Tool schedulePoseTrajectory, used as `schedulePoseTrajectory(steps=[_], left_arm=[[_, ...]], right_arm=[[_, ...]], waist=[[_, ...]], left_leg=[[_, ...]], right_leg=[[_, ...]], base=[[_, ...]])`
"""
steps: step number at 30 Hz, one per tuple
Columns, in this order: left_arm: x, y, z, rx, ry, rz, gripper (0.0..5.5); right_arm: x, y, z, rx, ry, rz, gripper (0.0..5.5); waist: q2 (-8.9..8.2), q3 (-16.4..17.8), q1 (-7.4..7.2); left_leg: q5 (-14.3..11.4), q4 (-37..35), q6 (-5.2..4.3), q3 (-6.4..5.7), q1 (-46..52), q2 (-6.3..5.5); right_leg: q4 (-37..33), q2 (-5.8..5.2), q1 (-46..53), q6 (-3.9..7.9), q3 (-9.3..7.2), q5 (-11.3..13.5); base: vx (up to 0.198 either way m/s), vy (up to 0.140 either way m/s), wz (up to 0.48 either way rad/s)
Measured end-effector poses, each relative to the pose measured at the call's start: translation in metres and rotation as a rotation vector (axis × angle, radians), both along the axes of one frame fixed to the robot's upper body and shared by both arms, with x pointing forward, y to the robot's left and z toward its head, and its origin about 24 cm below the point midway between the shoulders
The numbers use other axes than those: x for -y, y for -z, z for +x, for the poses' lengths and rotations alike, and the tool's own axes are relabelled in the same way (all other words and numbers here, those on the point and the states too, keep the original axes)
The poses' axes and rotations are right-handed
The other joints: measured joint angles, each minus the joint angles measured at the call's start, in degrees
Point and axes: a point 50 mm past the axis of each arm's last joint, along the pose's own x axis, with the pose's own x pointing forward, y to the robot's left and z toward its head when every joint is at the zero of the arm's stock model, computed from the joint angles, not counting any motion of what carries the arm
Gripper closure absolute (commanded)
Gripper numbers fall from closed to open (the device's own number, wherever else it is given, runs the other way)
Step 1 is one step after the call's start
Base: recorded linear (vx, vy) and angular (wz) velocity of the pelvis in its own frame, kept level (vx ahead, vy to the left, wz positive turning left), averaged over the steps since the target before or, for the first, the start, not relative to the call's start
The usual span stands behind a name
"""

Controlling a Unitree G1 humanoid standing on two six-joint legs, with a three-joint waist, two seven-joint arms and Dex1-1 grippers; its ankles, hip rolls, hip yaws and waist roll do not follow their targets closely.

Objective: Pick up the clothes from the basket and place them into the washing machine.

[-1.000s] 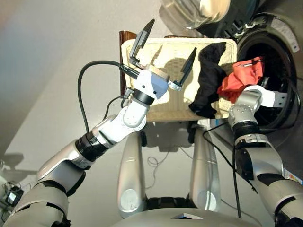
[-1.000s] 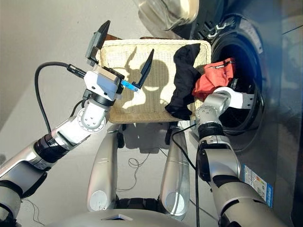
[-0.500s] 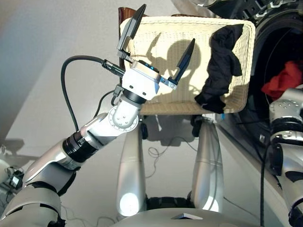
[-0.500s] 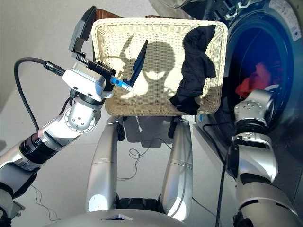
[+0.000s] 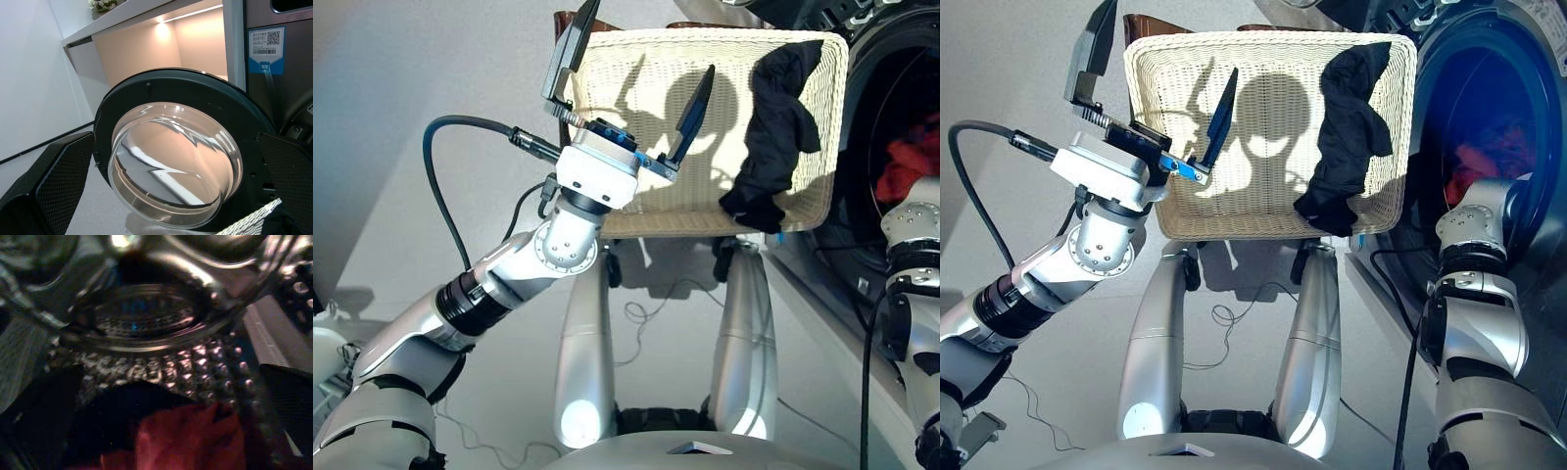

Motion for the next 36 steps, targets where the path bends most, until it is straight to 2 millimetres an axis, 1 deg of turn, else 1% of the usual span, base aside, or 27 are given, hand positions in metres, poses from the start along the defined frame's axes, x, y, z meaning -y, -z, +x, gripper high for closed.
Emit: schedulePoseTrajectory(steps=[1, 2, 4, 6, 7, 9, 11, 12, 13, 14, 15, 18, 20, 21, 22, 24, 26, 27, 28, 30, 33, 34, 36], left_arm=[[0.000, 0.000, 0.000, -0.001, 0.000, -0.001, 0.00], [0.000, 0.001, 0.000, -0.003, 0.000, -0.001, 0.00], [0.000, 0.000, -0.001, 0.005, 0.009, -0.006, 0.00], [0.002, -0.002, -0.002, 0.021, 0.013, -0.008, 0.00], [0.003, -0.002, -0.002, 0.027, 0.016, -0.011, 0.00], [0.003, -0.002, -0.002, 0.028, 0.018, -0.022, 0.00], [0.003, -0.003, -0.002, 0.023, 0.015, -0.051, 0.00], [0.003, -0.002, -0.002, 0.018, 0.018, -0.060, 0.00], [0.003, -0.003, -0.003, 0.019, 0.017, -0.064, 0.00], [0.002, -0.002, -0.002, 0.015, 0.013, -0.068, 0.00], [0.003, -0.002, -0.002, 0.013, 0.013, -0.072, 0.00], [0.001, 0.004, -0.001, -0.007, -0.002, -0.085, 0.00], [-0.001, 0.011, 0.001, -0.028, -0.022, -0.072, 0.00], [-0.001, 0.013, 0.002, -0.026, -0.030, -0.061, 0.00], [-0.002, 0.013, 0.002, -0.022, -0.034, -0.059, 0.00], [-0.005, 0.018, 0.008, -0.032, -0.071, -0.030, 0.00], [-0.009, 0.024, 0.011, -0.056, -0.091, -0.019, 0.00], [-0.013, 0.026, 0.011, -0.068, -0.105, -0.023, 0.00], [-0.016, 0.028, 0.012, -0.080, -0.116, -0.027, 0.00], [-0.019, 0.028, 0.012, -0.083, -0.120, -0.017, 0.00], [-0.024, 0.030, 0.013, -0.099, -0.124, -0.024, 0.00], [-0.024, 0.031, 0.013, -0.119, -0.112, -0.032, 0.00], [-0.028, 0.040, 0.013, -0.195, -0.095, -0.086, 0.00]], right_arm=[[-0.002, 0.003, 0.001, -0.023, -0.015, -0.018, 0.00], [-0.006, 0.010, 0.002, -0.082, -0.037, -0.066, 0.00], [-0.020, 0.016, 0.009, -0.193, -0.102, -0.201, 0.00], [-0.038, 0.024, 0.015, -0.264, -0.162, -0.304, 0.00], [-0.046, 0.030, 0.018, -0.291, -0.189, -0.328, 0.00], [-0.064, 0.043, 0.022, -0.335, -0.253, -0.369, 0.00], [-0.081, 0.062, 0.025, -0.383, -0.350, -0.398, 0.00], [-0.088, 0.068, 0.026, -0.392, -0.381, -0.390, 0.00], [-0.098, 0.081, 0.026, -0.413, -0.419, -0.379, 0.00], [-0.106, 0.086, 0.025, -0.414, -0.443, -0.372, 0.00], [-0.115, 0.099, 0.022, -0.441, -0.478, -0.362, 0.00], [-0.152, 0.136, 0.015, -0.522, -0.649, -0.357, 0.00], [-0.176, 0.160, 0.007, -0.585, -0.787, -0.384, 0.00], [-0.184, 0.166, 0.003, -0.599, -0.836, -0.397, 0.00], [-0.187, 0.170, 0.000, -0.611, -0.864, -0.418, 0.00], [-0.189, 0.182, -0.007, -0.665, -0.927, -0.452, 0.00], [-0.189, 0.191, -0.013, -0.708, -0.967, -0.481, 0.00], [-0.189, 0.194, -0.016, -0.730, -0.990, -0.505, 0.00], [-0.190, 0.197, -0.019, -0.746, -1.018, -0.536, 0.00], [-0.193, 0.197, -0.024, -0.758, -1.083, -0.612, 0.00], [-0.196, 0.184, -0.024, -0.705, -1.130, -0.707, 0.00], [-0.198, 0.174, -0.021, -0.673, -1.137, -0.739, 0.00], [-0.204, 0.160, -0.022, -0.592, -1.165, -0.791, 0.00]], waist=[[0.04, 0.0, 0.07], [0.04, 0.0, 0.07], [0.06, 0.0, 0.06], [0.07, 0.0, -0.07], [0.07, 0.0, -0.04], [0.07, 0.0, -0.07], [0.06, 0.0, -0.14], [0.07, 0.0, -0.04], [0.10, 0.0, -0.08], [0.09, 0.0, -0.25], [0.09, 0.0, -0.25], [0.08, 0.0, -0.46], [0.05, 0.0, -0.90], [0.08, -0.1, -0.93], [0.05, -0.1, -1.09], [0.05, 0.0, -1.55], [-0.08, 0.0, -1.35], [-0.11, -0.1, -1.39], [-0.16, -0.1, -1.42], [-0.34, -0.1, -1.37], [-0.48, -0.2, -1.37], [-0.55, -0.2, -1.39], [-0.64, -0.2, -1.48]], left_leg=[[0.0, 0.0, 0.00, 0.08, 0.2, 0.01], [0.0, -0.1, 0.00, 0.12, 0.5, 0.02], [0.0, -0.2, -0.03, 0.14, 0.9, 0.10], [-0.1, -0.3, 0.00, 0.26, 1.0, 0.31], [-0.1, -0.3, 0.12, 0.34, 1.1, 0.31], [-0.1, -0.5, -0.02, 0.29, 1.6, 0.38], [-0.2, -1.0, 0.08, 0.30, 2.2, 0.54], [-0.2, -1.2, 0.08, 0.34, 2.6, 0.69], [-0.2, -1.3, 0.08, 0.41, 3.1, 0.86], [-0.2, -1.5, 0.05, 0.37, 3.6, 1.06], [-0.2, -1.7, 0.02, 0.39, 4.2, 1.06], [-0.4, -2.8, -0.27, 0.32, 7.4, 1.33], [-0.6, -4.6, -0.55, 0.02, 10.9, 1.42], [-0.5, -5.4, -0.53, -0.16, 12.4, 1.42], [-0.5, -5.9, -0.51, -0.32, 13.4, 1.43], [-0.4, -6.7, -0.51, -0.98, 15.6, 1.21], [0.0, -8.2, -0.45, -1.19, 18.6, 1.10], [0.0, -8.9, -0.49, -1.15, 20.4, 1.07], [0.1, -9.5, -0.50, -1.17, 22.2, 1.05], [0.2, -10.6, -0.58, -1.34, 24.9, 1.05], [0.3, -11.3, -0.66, -1.48, 27.1, 1.04], [0.3, -11.5, -0.66, -1.53, 27.5, 1.01], [0.4, -12.2, -0.66, -1.43, 29.0, 1.11]], right_leg=[[0.1, -0.06, 0.1, 0.02, 0.12, 0.0], [0.0, -0.05, 0.4, 0.01, 0.13, 0.0], [-0.1, 0.03, 0.8, -0.02, 0.11, 0.0], [-0.2, 0.31, 0.8, -0.10, 0.16, 0.1], [-0.2, 0.53, 0.8, -0.11, 0.14, 0.1], [-0.4, 0.83, 1.3, -0.23, 0.14, 0.1], [-0.7, 0.89, 1.8, -0.27, 0.11, 0.2], [-0.9, 0.87, 2.2, -0.30, 0.12, 0.2], [-1.1, 0.84, 2.7, -0.32, 0.09, 0.2], [-1.4, 0.92, 3.2, -0.32, -0.06, 0.2], [-1.5, 0.90, 3.8, -0.29, -0.09, 0.2], [-2.9, 1.18, 7.4, -0.30, -0.63, 0.1], [-4.5, 1.41, 11.2, -0.21, -1.56, 0.1], [-5.3, 1.52, 12.9, -0.20, -1.83, 0.1], [-5.8, 1.46, 13.9, -0.17, -2.04, 0.1], [-6.8, 1.32, 16.9, 0.24, -3.10, -0.2], [-8.0, 1.31, 20.2, 0.11, -3.70, -0.2], [-8.7, 1.31, 21.9, 0.21, -3.86, -0.2], [-9.4, 1.30, 23.7, 0.25, -4.46, -0.3], [-10.5, 1.29, 26.7, 0.34, -5.03, -0.3], [-11.3, 1.30, 29.1, 0.44, -5.39, -0.4], [-11.5, 1.29, 29.6, 0.45, -5.46, -0.4], [-12.2, 1.38, 31.0, 0.44, -5.58, -0.3]], base=[[0.000, 0.000, 0.000], [0.000, 0.000, 0.000], [0.000, 0.000, 0.000], [0.000, 0.000, 0.000], [0.000, 0.000, 0.000], [0.000, 0.000, 0.000], [0.000, 0.000, 0.000], [0.000, 0.000, 0.000], [0.000, 0.000, 0.000], [0.000, 0.000, 0.000], [0.000, 0.000, 0.000], [0.048, 0.007, -0.055], [0.029, 0.001, -0.017], [0.053, -0.007, 0.016], [0.126, -0.011, 0.063], [0.095, -0.006, 0.106], [0.068, 0.016, 0.049], [0.086, 0.022, 0.000], [0.000, 0.000, 0.000], [0.000, 0.000, 0.000], [0.000, 0.000, 0.000], [0.051, 0.028, 0.003], [0.075, 0.014, -0.033]])
